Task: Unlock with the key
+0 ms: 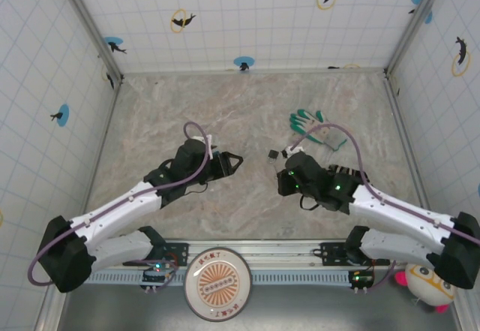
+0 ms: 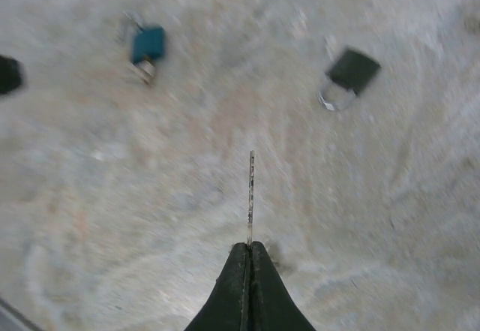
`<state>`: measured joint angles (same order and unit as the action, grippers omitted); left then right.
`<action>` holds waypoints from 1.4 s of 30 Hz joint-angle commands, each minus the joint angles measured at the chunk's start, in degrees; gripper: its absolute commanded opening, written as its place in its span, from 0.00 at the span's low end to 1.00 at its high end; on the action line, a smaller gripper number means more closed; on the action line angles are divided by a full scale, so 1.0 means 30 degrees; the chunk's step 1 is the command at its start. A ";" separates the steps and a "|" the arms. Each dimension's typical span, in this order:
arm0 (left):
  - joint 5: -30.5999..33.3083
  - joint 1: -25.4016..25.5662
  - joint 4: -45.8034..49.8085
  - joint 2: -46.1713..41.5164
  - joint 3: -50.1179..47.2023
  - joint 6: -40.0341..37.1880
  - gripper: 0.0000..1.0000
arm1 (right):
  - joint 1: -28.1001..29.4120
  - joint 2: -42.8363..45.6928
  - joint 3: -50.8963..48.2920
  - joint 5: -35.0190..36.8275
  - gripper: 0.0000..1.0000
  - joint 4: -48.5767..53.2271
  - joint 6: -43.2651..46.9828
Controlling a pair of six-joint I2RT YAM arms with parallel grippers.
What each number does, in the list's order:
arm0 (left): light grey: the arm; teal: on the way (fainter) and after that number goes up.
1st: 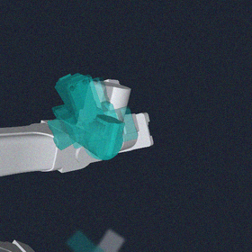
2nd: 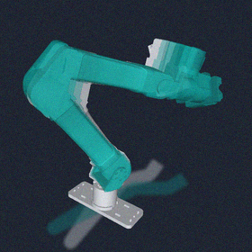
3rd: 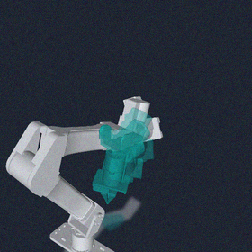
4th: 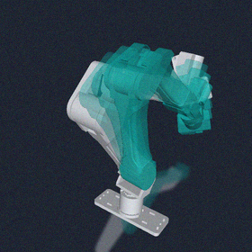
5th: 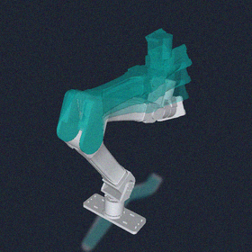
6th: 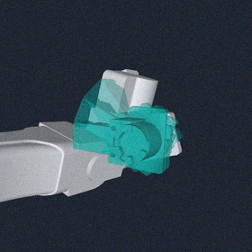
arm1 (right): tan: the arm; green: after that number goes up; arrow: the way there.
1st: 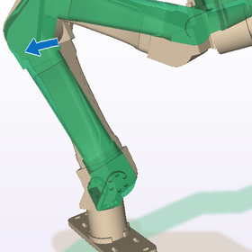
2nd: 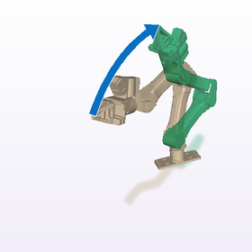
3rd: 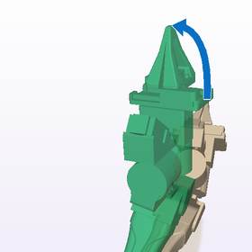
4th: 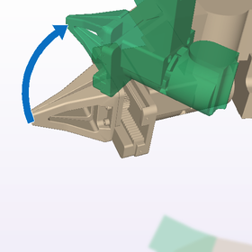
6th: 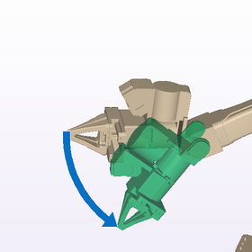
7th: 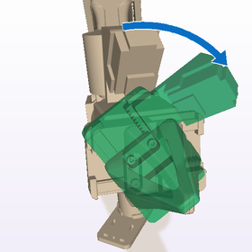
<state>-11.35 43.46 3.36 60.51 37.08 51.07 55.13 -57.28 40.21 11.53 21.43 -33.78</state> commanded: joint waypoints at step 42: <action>-0.6542 0.0133 -0.8560 -0.0512 0.1241 -0.0040 0.35 | -0.2615 0.1899 -0.2606 -1.1475 0.00 -1.4287 -0.1747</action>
<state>-29.45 43.46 -20.16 59.16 39.48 51.31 47.24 -51.42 33.21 -22.17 -17.56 -38.17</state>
